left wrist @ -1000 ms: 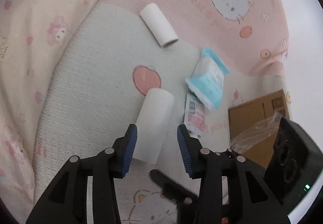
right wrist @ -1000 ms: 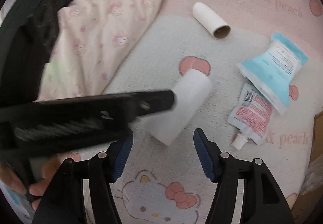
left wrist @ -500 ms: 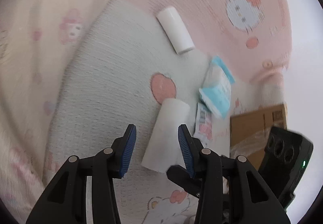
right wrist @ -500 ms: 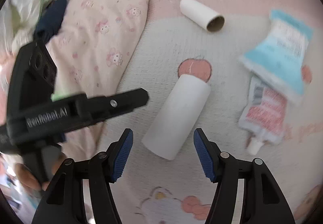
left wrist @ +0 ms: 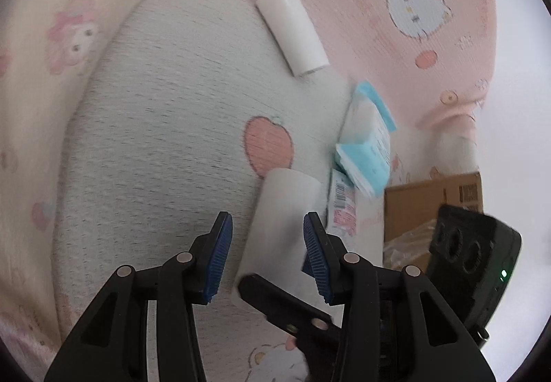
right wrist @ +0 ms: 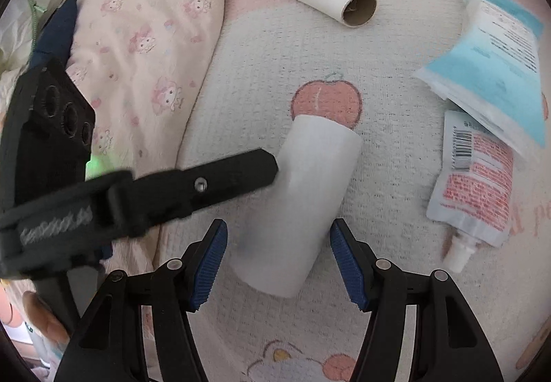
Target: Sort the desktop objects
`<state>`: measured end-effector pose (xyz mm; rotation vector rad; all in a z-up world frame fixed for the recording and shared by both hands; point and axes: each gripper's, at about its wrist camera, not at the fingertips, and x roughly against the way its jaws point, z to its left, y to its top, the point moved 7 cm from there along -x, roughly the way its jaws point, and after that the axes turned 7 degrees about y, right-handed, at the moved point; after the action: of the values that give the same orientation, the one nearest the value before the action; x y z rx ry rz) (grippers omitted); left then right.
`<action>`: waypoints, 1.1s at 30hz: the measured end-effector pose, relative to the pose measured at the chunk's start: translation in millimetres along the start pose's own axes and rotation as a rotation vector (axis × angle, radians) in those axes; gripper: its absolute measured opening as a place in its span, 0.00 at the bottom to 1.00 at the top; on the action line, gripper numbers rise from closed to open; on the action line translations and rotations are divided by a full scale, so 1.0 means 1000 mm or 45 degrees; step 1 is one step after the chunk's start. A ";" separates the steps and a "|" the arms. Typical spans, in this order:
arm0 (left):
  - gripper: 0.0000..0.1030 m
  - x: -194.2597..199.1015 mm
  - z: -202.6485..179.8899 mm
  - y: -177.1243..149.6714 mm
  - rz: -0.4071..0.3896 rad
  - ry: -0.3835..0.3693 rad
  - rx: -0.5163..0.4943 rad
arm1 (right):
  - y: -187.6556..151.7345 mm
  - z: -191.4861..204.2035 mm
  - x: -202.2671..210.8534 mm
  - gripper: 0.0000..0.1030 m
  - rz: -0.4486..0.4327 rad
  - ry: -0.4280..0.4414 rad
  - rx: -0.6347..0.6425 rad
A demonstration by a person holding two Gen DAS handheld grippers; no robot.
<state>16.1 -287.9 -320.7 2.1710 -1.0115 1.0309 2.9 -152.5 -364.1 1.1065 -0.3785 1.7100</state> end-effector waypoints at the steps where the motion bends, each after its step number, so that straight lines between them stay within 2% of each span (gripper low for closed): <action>1: 0.45 -0.002 -0.002 0.000 0.007 0.003 -0.012 | 0.001 -0.001 -0.002 0.57 0.003 -0.005 -0.008; 4: 0.42 -0.006 -0.005 -0.001 0.031 0.006 -0.034 | 0.003 -0.005 -0.004 0.53 -0.008 0.003 -0.035; 6: 0.40 -0.011 -0.006 -0.002 0.064 -0.018 0.005 | 0.003 -0.006 -0.004 0.51 -0.019 0.014 -0.040; 15: 0.40 -0.007 -0.016 -0.005 0.031 0.008 -0.028 | 0.002 -0.003 -0.002 0.50 -0.020 0.028 -0.030; 23: 0.41 0.032 -0.051 -0.002 -0.108 0.062 -0.178 | 0.010 0.020 0.026 0.50 -0.107 0.006 0.090; 33: 0.42 0.087 -0.102 0.004 -0.283 0.069 -0.273 | 0.027 0.046 0.102 0.50 -0.260 -0.018 0.269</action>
<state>7.9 -252.6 -191.2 2.0156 -0.7961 0.8332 -3.7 -136.4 -250.7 1.2650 -0.0898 1.5868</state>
